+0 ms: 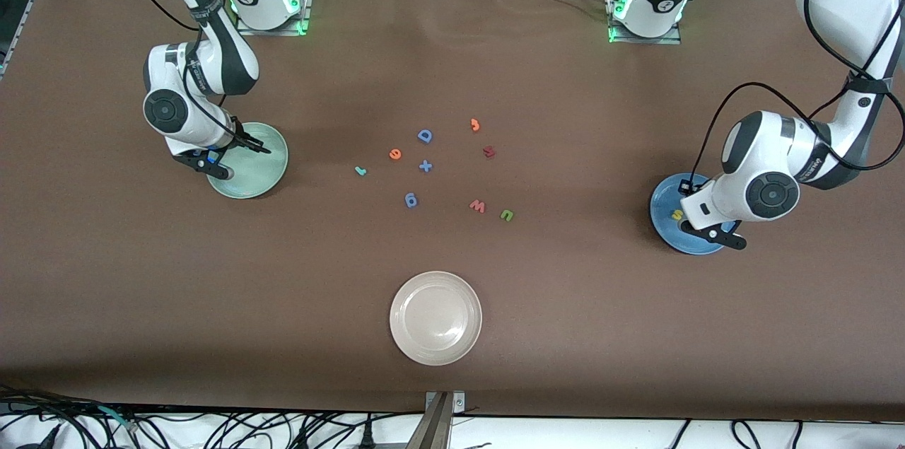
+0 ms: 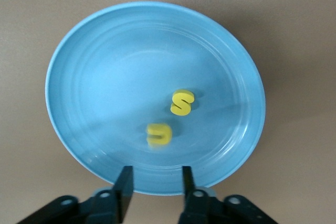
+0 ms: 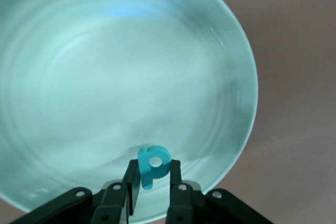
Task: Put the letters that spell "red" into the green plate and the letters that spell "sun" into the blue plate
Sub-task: 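Release the u on the blue plate while the right gripper releases the p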
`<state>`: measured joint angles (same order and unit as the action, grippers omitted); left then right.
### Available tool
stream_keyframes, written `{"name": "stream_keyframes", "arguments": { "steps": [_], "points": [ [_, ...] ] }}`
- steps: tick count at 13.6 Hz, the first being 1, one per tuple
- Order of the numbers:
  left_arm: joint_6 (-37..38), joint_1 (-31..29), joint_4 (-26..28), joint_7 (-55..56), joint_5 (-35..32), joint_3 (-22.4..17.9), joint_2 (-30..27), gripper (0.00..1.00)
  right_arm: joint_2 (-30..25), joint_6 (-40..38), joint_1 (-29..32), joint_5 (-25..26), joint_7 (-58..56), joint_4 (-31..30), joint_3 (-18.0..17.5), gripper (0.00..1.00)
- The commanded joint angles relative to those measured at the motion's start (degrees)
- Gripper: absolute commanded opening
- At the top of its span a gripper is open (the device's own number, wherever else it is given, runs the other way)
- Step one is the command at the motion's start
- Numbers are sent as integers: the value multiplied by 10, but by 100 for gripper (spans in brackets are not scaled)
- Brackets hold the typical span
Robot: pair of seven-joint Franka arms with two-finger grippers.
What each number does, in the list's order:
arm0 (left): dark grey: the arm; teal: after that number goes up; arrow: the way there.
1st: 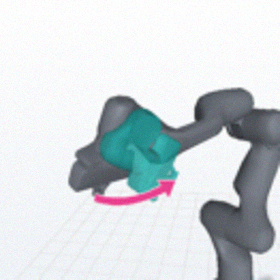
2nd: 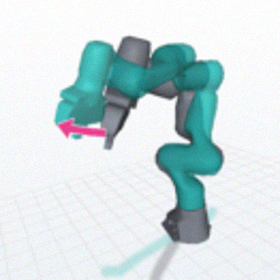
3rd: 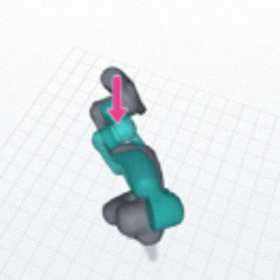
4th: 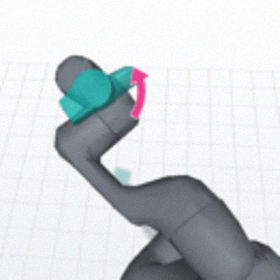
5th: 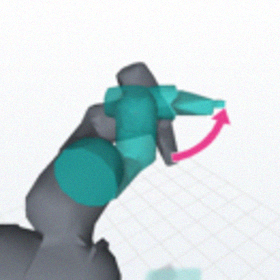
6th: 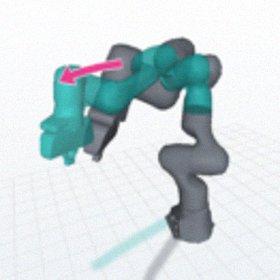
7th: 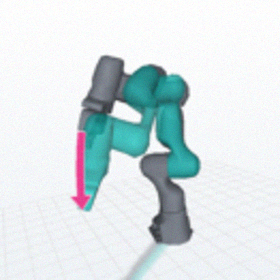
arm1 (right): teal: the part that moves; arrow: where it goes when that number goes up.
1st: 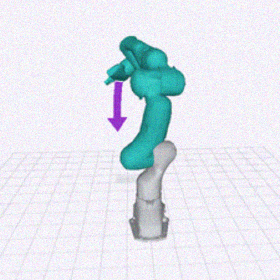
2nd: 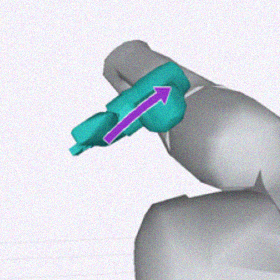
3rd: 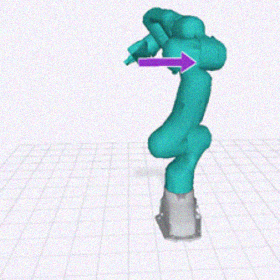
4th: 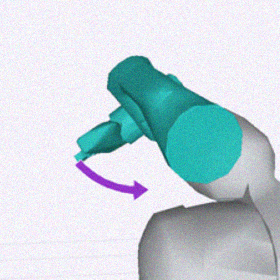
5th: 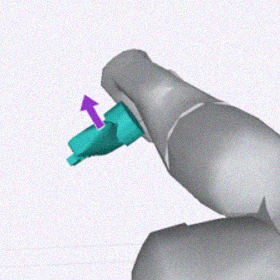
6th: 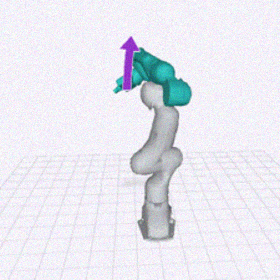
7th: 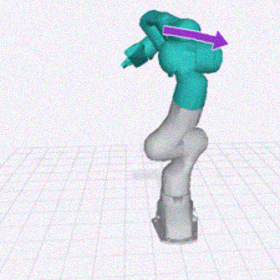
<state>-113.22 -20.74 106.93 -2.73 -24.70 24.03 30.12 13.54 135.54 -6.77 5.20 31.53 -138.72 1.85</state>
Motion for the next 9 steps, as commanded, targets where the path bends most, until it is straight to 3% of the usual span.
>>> {"name": "stream_keyframes", "arguments": {
  "steps": [1, 2, 4, 6, 9],
  "points": [
    [-2, -7, 12, -3, -5, 26, -16, 100, -23, 11, -2, -12, -15, -30, 3, 17],
    [1, -8, 12, -2, -4, 39, -22, 100, -23, 11, -2, -12, -15, -31, 2, 27],
    [1, -6, 5, 13, 45, 71, -26, 100, -24, 13, -2, -12, -15, -29, 2, 72],
    [1, 1, 3, 98, 60, 101, -26, 100, -30, 14, -2, -12, -13, -22, -2, 98],
    [-2, 69, -42, 189, 60, 116, -3, 100, -59, -6, -2, -24, 11, 14, -36, 99]
  ]
}}
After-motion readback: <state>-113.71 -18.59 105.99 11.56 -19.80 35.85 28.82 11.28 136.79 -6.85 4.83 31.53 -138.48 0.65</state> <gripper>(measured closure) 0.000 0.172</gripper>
